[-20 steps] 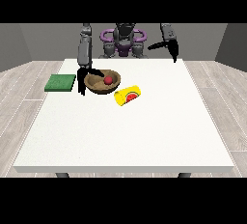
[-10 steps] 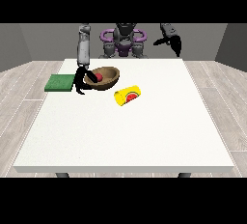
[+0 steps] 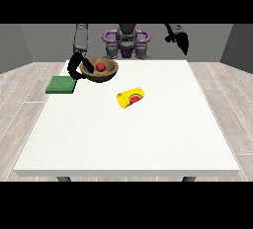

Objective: Pick the cup and pour the ball into the bowl, then pick the bowl and place it on the pad

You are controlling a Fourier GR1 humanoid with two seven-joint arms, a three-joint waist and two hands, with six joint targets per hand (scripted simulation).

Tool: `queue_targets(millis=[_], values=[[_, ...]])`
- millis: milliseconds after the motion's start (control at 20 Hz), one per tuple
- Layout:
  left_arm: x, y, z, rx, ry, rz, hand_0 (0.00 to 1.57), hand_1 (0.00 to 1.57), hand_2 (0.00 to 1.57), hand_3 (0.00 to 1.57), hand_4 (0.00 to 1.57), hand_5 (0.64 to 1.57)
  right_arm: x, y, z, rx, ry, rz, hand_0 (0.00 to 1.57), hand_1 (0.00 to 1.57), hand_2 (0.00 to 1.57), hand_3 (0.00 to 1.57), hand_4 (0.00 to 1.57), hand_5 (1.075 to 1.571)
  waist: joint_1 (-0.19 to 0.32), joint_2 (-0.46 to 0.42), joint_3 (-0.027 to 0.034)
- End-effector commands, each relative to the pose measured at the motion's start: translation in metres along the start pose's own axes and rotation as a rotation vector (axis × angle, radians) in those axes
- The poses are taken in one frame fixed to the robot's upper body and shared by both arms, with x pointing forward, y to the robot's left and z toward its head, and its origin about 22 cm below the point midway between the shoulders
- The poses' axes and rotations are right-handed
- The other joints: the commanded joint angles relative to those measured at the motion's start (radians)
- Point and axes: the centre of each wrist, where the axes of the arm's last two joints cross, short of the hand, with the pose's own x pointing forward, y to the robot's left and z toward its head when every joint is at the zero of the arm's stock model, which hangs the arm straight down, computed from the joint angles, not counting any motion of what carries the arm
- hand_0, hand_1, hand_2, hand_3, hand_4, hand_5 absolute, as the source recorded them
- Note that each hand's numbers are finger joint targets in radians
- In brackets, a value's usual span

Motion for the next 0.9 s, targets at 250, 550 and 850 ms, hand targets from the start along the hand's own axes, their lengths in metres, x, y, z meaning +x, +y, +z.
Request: queue_targets(millis=[250, 550, 850], values=[[-0.028, 0.025, 0.028, 0.06, 0.107, -0.007, 0.0, 0.0, 0.0, 0.0, 1.0, 1.41, 0.03, -0.049, -0.015, 0.058, 0.087, 0.002, 1.57, 1.57, 1.57, 0.77, 0.79, 1.57, -0.095, -0.081, 0.0065], [-0.053, 0.028, 0.051, 0.113, 0.088, 0.016, 0.0, 0.0, 0.0, 0.0, 1.05, 1.435, 0.026, -0.069, -0.011, 0.053, 0.045, -0.014, 1.57, 1.57, 1.57, 0.75, 0.79, 1.57, -0.121, -0.046, 0.0065], [0.004, 0.118, 0.018, 0.133, -0.092, 0.034, 0.0, 0.0, 0.0, 0.0, 1.31, 1.525, 0.01, -0.147, -0.022, -0.056, -0.048, -0.015, 1.57, 1.57, 1.57, 0.0, 0.91, 1.571, -0.064, 0.086, 0.0069]])
